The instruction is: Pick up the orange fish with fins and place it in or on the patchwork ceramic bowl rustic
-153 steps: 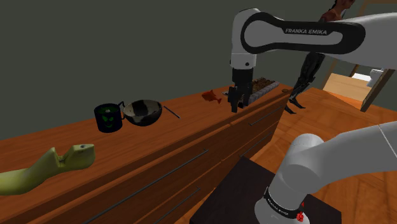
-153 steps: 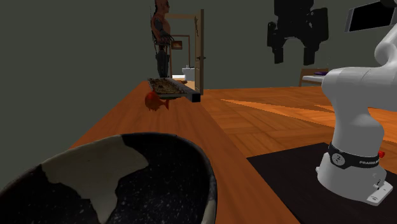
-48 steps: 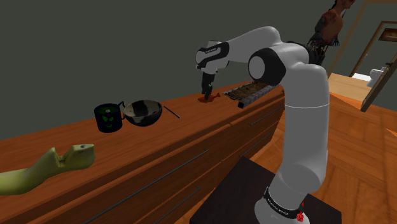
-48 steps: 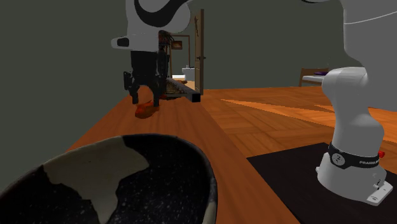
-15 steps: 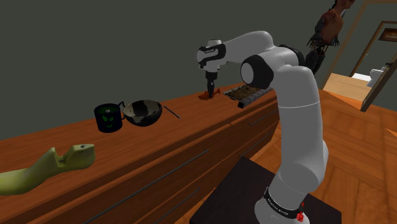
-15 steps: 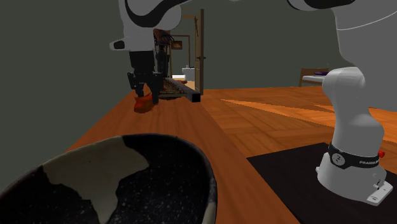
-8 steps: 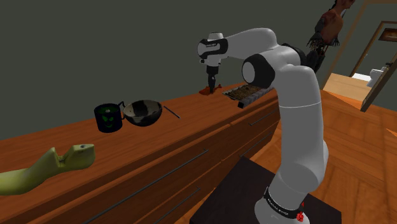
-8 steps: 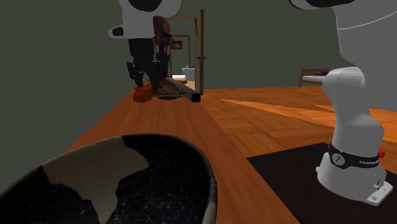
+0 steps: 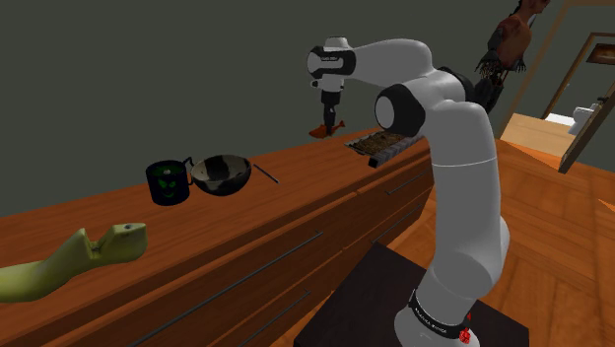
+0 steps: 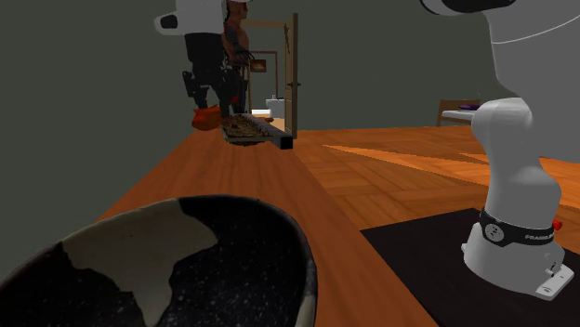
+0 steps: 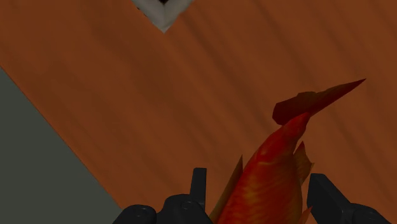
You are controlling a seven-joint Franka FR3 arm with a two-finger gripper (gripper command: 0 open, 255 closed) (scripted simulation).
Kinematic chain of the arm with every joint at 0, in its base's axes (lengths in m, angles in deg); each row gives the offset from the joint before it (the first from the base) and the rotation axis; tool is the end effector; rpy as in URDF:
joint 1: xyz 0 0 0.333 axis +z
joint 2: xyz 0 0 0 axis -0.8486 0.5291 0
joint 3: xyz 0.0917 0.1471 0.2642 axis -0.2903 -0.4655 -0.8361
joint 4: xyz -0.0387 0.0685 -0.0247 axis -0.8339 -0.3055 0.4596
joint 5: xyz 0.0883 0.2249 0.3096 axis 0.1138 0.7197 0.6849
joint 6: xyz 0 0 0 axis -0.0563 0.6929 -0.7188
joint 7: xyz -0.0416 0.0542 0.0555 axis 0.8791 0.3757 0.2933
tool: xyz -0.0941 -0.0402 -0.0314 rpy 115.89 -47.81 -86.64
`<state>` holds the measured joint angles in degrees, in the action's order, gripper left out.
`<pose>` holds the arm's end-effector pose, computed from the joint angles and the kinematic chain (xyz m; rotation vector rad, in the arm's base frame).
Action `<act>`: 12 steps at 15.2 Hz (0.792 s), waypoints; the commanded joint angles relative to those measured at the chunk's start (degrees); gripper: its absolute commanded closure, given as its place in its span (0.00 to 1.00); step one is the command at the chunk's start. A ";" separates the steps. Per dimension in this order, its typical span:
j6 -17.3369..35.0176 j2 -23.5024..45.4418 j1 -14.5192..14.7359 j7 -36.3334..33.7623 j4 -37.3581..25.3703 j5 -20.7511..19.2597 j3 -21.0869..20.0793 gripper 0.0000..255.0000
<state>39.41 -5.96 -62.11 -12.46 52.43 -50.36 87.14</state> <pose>0.6111 -0.3033 0.5107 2.9100 1.1439 -0.1015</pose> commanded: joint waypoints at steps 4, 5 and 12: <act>-4.55 0.92 -1.06 0.07 -5.50 0.36 0.00 1.00; -5.48 1.16 -1.30 0.08 -6.68 0.46 -0.01 1.00; -12.72 3.87 -3.74 0.17 -16.72 1.64 -0.26 1.00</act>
<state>27.75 -2.53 -65.47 -12.30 37.19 -48.92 86.92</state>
